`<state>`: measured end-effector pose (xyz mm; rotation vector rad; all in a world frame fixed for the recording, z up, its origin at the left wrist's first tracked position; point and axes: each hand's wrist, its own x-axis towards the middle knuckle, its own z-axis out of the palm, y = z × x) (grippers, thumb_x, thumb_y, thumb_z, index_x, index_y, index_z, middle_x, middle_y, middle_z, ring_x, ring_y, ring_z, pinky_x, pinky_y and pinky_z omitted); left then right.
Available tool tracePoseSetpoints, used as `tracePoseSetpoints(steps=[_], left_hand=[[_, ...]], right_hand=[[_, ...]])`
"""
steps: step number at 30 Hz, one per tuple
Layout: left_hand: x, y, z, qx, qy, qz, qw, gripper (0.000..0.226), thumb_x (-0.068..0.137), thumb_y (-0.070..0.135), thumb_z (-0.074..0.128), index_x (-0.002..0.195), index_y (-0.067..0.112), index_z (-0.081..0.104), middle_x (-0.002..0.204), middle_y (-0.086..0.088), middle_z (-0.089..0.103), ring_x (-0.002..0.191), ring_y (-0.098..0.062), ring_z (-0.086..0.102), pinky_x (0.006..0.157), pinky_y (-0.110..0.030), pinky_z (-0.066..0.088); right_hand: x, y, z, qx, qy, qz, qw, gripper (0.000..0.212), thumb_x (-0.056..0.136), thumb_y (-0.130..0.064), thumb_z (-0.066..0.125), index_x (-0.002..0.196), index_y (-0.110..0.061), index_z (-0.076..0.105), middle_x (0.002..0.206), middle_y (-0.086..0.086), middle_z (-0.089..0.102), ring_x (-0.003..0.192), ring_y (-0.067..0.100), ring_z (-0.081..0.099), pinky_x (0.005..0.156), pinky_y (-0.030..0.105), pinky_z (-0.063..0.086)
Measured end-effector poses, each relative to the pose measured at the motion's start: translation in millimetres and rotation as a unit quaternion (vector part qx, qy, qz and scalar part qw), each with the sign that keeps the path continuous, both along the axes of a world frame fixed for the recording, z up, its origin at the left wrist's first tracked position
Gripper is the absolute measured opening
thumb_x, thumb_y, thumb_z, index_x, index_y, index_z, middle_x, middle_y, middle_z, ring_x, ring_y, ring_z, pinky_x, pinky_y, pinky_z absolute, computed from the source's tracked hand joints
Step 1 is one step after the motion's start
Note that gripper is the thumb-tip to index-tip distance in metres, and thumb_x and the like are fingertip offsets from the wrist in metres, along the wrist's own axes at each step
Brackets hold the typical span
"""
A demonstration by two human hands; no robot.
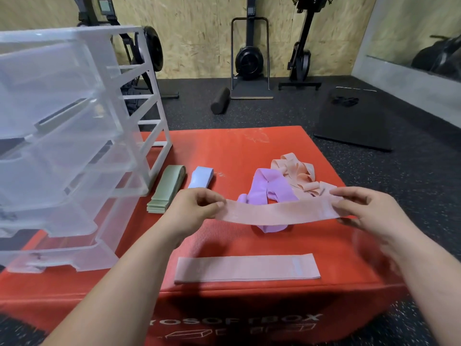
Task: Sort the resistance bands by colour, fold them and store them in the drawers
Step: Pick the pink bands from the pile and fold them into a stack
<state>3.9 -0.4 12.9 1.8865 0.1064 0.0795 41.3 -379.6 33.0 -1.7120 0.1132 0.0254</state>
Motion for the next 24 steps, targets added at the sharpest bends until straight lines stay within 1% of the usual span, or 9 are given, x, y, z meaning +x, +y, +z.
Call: tracePoseSetpoints(steps=[3, 6, 9, 12, 15, 18, 20, 22, 24], left_hand=[[-9.5, -1.9, 4.7, -0.006, -0.025, 0.037, 0.999, 0.009, 0.094, 0.008, 0.079, 0.089, 0.014, 0.081, 0.077, -0.002, 0.075, 0.07, -0.015, 0.066, 0.082, -0.042, 0.063], [-18.2, -1.3, 8.9, 0.011, -0.061, 0.064, 0.996, 0.014, 0.091, -0.002, 0.076, 0.092, 0.012, 0.075, 0.086, -0.01, 0.076, 0.07, -0.019, 0.068, 0.078, -0.041, 0.063], [-28.0, 2.2, 14.2, 0.007, -0.061, 0.091, 0.994, 0.017, 0.09, -0.002, 0.078, 0.101, 0.008, 0.07, 0.09, -0.016, 0.071, 0.066, -0.02, 0.067, 0.068, -0.036, 0.063], [-40.1, 7.9, 14.9, 0.013, -0.044, 0.095, 0.994, 0.022, 0.09, -0.001, 0.078, 0.105, 0.007, 0.065, 0.087, -0.012, 0.068, 0.067, -0.019, 0.065, 0.063, -0.027, 0.058], [-50.5, 17.1, 9.7, 0.029, -0.022, 0.095, 0.995, 0.022, 0.09, -0.001, 0.079, 0.104, 0.008, 0.064, 0.083, -0.009, 0.067, 0.067, -0.02, 0.064, 0.072, -0.039, 0.063], [-61.6, 27.1, 2.9, 0.062, 0.008, 0.085, 0.994, 0.027, 0.087, 0.0, 0.08, 0.105, 0.012, 0.065, 0.077, -0.007, 0.071, 0.064, -0.021, 0.066, 0.082, -0.054, 0.065], [-70.5, 29.4, -1.5, 0.09, 0.024, 0.079, 0.992, 0.029, 0.083, 0.002, 0.081, 0.104, 0.015, 0.065, 0.073, -0.002, 0.072, 0.065, -0.025, 0.07, 0.082, -0.055, 0.065], [-77.2, 31.0, -4.8, 0.136, 0.035, 0.081, 0.987, 0.028, 0.08, 0.006, 0.081, 0.098, 0.021, 0.066, 0.072, 0.001, 0.074, 0.068, -0.028, 0.074, 0.078, -0.054, 0.065], [-81.9, 32.5, -7.6, 0.152, 0.042, 0.082, 0.984, 0.025, 0.08, 0.004, 0.079, 0.093, 0.02, 0.066, 0.07, 0.0, 0.073, 0.062, -0.026, 0.073, 0.074, -0.055, 0.065]], right_hand=[[-6.7, -0.1, 0.8, -0.004, -0.01, -0.001, 1.0, 0.024, 0.087, 0.004, 0.077, 0.106, -0.011, 0.08, 0.088, 0.008, 0.062, 0.077, 0.015, 0.063, 0.067, 0.027, 0.065], [-11.8, 0.1, -0.7, -0.036, -0.022, -0.015, 0.999, 0.034, 0.085, 0.011, 0.076, 0.11, -0.012, 0.078, 0.094, 0.011, 0.07, 0.076, 0.019, 0.065, 0.059, 0.019, 0.061], [-16.6, -0.4, -3.3, -0.023, -0.015, -0.007, 1.0, 0.04, 0.083, 0.013, 0.077, 0.113, -0.013, 0.076, 0.098, 0.017, 0.077, 0.08, 0.023, 0.07, 0.065, 0.023, 0.062], [-22.3, 2.4, -4.3, -0.021, -0.012, 0.001, 1.0, 0.034, 0.086, 0.011, 0.076, 0.112, -0.011, 0.076, 0.1, 0.018, 0.076, 0.084, 0.023, 0.069, 0.064, 0.02, 0.061], [-29.7, 6.2, -6.0, -0.034, -0.014, 0.013, 0.999, 0.03, 0.088, 0.008, 0.075, 0.111, -0.011, 0.075, 0.098, 0.015, 0.072, 0.084, 0.021, 0.067, 0.064, 0.02, 0.06], [-37.7, 11.4, -9.2, -0.066, -0.017, 0.027, 0.997, 0.028, 0.087, 0.007, 0.077, 0.106, -0.012, 0.076, 0.091, 0.014, 0.073, 0.076, 0.021, 0.065, 0.062, 0.022, 0.058], [-41.8, 15.1, -14.6, -0.105, -0.02, 0.039, 0.994, 0.027, 0.086, 0.008, 0.077, 0.104, -0.012, 0.076, 0.084, 0.013, 0.073, 0.068, 0.022, 0.061, 0.059, 0.024, 0.056], [-43.4, 19.7, -22.0, -0.157, -0.02, 0.054, 0.986, 0.029, 0.084, 0.007, 0.079, 0.103, -0.014, 0.076, 0.082, 0.013, 0.074, 0.062, 0.022, 0.06, 0.064, 0.033, 0.054], [-44.4, 23.8, -29.9, -0.201, -0.014, 0.064, 0.977, 0.03, 0.081, 0.004, 0.081, 0.1, -0.018, 0.077, 0.08, 0.008, 0.076, 0.062, 0.02, 0.063, 0.07, 0.039, 0.055]])
